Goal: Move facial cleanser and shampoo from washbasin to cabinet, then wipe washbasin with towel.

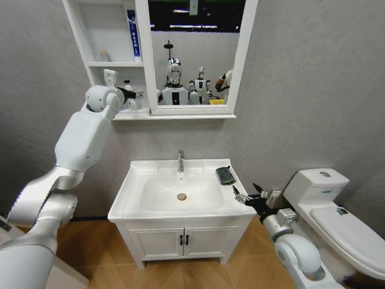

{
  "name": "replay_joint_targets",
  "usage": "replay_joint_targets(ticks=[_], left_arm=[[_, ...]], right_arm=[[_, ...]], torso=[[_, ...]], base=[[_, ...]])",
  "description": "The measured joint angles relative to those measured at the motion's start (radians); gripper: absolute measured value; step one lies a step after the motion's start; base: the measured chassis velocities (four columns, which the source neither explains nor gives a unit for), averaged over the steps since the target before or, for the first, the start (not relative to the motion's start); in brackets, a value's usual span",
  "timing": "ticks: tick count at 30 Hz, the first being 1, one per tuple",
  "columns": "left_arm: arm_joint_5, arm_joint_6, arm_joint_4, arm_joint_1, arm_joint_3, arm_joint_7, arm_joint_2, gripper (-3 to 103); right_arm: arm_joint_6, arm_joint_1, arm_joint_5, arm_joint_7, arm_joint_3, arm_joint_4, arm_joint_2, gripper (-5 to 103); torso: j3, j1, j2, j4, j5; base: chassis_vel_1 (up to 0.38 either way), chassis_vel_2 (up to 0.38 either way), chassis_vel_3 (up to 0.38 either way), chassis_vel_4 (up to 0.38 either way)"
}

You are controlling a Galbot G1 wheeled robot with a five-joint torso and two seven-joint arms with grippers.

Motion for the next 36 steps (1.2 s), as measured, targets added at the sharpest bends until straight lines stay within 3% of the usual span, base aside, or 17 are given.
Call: replay_joint_targets(ticks=[5,9,11,12,15,16,17,20,22,23,27,30,31,33,34,36], left_arm=[[-0.052,0.006,-0.067,0.012,-0.006,-0.041,0.027,100],[-0.104,0.016,-0.176,0.039,-0.029,-0.093,0.086,100],[-0.167,0.027,-0.266,0.082,-0.074,-0.155,0.142,100],[-0.167,0.027,-0.266,0.082,-0.074,-0.155,0.142,100],[-0.253,0.029,-0.395,0.169,-0.142,-0.214,0.25,100],[-0.253,0.029,-0.395,0.169,-0.142,-0.214,0.25,100],[-0.291,0.029,-0.458,0.222,-0.183,-0.231,0.304,100],[-0.33,0.03,-0.539,0.3,-0.259,-0.246,0.363,100],[-0.376,0.03,-0.663,0.444,-0.385,-0.266,0.432,100],[-0.376,0.03,-0.663,0.444,-0.385,-0.266,0.432,100],[-0.384,0.024,-0.753,0.692,-0.534,-0.274,0.431,100],[-0.309,-0.049,-0.822,0.999,-0.715,-0.233,0.37,100],[-0.309,-0.049,-0.822,0.999,-0.715,-0.233,0.37,100],[-0.269,-0.111,-0.879,1.216,-0.823,-0.201,0.293,100],[-0.269,-0.111,-0.879,1.216,-0.823,-0.201,0.293,100],[-0.212,-0.19,-0.92,1.359,-0.88,-0.164,0.217,100]], right_arm=[[0.0,-0.001,-0.002,0.0,0.0,0.002,0.005,100],[0.0,0.001,-0.004,0.0,-0.004,0.002,0.007,100],[-0.002,0.003,-0.005,0.003,-0.007,0.005,0.012,100],[-0.002,0.003,-0.005,0.003,-0.007,0.005,0.012,100],[-0.008,0.005,-0.006,0.011,-0.01,0.012,0.018,100],[-0.008,0.005,-0.006,0.011,-0.01,0.012,0.018,100],[-0.01,0.004,-0.006,0.012,-0.01,0.014,0.018,100],[-0.012,0.002,-0.007,0.014,-0.01,0.016,0.02,100],[-0.012,-0.005,-0.01,0.017,-0.008,0.025,0.031,100],[-0.012,-0.005,-0.01,0.017,-0.008,0.025,0.031,100],[-0.018,-0.044,-0.003,0.039,0.015,0.076,0.065,100],[-0.041,-0.046,0.01,0.066,0.017,0.117,0.066,100],[-0.041,-0.046,0.01,0.066,0.017,0.117,0.066,100],[-0.055,-0.037,0.016,0.085,0.013,0.132,0.048,100],[-0.055,-0.037,0.016,0.085,0.013,0.132,0.048,100],[-0.06,-0.035,0.017,0.094,0.013,0.137,0.035,100]], torso=[[0.0,0.0,0.0,-0.0001,0.0001],[0.0,0.0,0.0,-0.0002,0.0001],[0.0,0.0,0.0,0.0,-0.0002],[0.0,0.0,0.0,0.0,-0.0002],[0.0,0.0,0.0,0.0001,-0.0004],[0.0,0.0,0.0,0.0001,-0.0004],[0.0,0.0,0.0,0.0006,-0.0004],[0.0,0.0,0.0,0.0004,-0.0006],[0.0,0.0,0.0,0.0005,0.0005],[0.0,0.0,0.0,0.0005,0.0005],[0.0,0.0,0.0,-0.0003,-0.0003],[0.0,0.0,0.0,-0.0006,0.0002],[0.0,0.0,0.0,-0.0006,0.0002],[0.0,0.0,0.0,0.0004,-0.0009],[0.0,0.0,0.0,0.0004,-0.0009],[0.0,0.0,0.0,0.0005,0.0002]], base=[[0.0,0.0,0.0,0.0],[0.0,0.0,0.0,0.0],[0.0,0.0,0.0,0.0],[0.0,0.0,0.0,0.0],[0.0,0.0,0.0,0.0],[0.0,0.0,0.0,0.0],[0.0,0.0,0.0,0.0],[0.0,0.0,0.0,0.0],[0.0,0.0,0.0,0.0],[0.0,0.0,0.0,0.0],[0.0,0.0,0.0,0.0],[0.0,0.0,0.0,0.0],[0.0,0.0,0.0,0.0],[0.0,0.0,0.0,0.0],[0.0,0.0,0.0,0.0],[0.0,0.0,0.0,0.0]])
